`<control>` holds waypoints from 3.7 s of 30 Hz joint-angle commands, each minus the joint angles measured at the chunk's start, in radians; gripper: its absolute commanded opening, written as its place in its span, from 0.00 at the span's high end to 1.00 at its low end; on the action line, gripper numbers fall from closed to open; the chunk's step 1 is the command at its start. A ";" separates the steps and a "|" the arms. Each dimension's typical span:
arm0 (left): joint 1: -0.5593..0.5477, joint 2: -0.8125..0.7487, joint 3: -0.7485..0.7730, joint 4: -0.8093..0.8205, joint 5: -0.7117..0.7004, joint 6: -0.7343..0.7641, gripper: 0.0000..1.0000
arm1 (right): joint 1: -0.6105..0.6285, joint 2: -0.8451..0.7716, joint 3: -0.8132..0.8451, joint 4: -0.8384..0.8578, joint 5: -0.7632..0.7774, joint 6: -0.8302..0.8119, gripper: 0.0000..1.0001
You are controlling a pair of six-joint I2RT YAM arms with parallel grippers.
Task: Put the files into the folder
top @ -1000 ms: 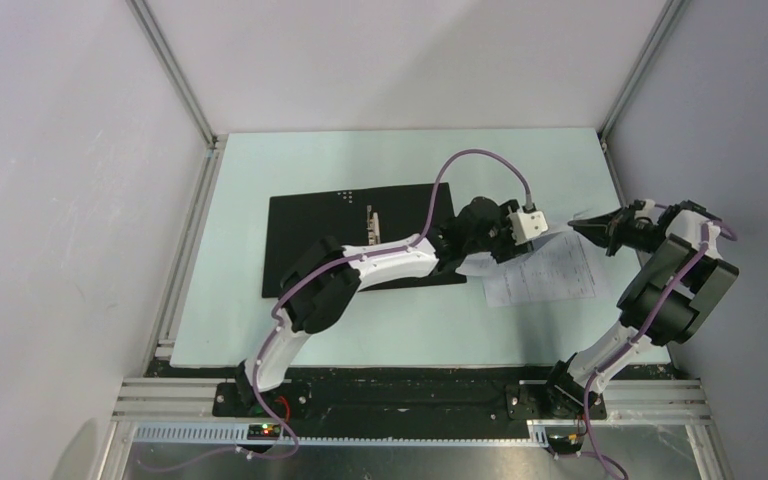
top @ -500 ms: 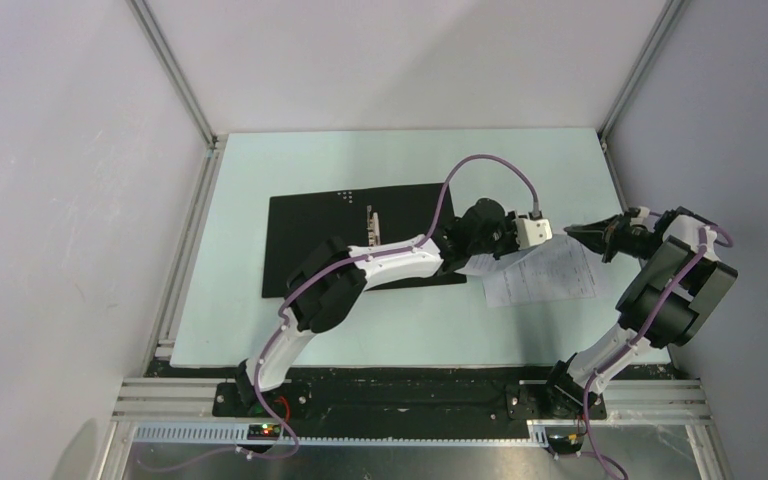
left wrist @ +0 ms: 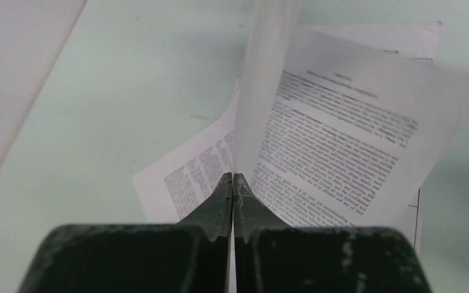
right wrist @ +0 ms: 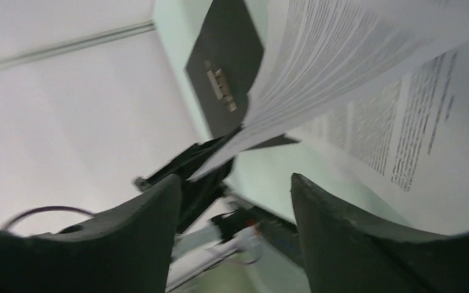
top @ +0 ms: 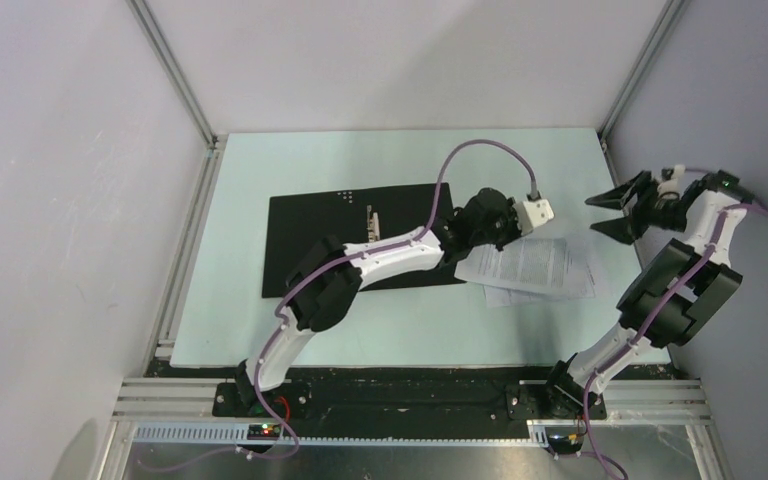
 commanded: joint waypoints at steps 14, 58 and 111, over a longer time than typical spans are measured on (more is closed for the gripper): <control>0.338 -0.533 0.242 -0.726 -0.317 -0.566 1.00 | 0.269 -0.329 0.147 0.138 0.431 -0.041 0.16; 0.382 -0.010 0.446 -0.942 -0.167 -1.123 0.86 | 0.733 0.279 -0.046 1.023 -0.015 0.452 0.06; 0.987 -0.109 -0.307 -0.842 0.746 -0.459 0.62 | 0.755 0.472 0.412 0.344 0.175 -0.050 0.16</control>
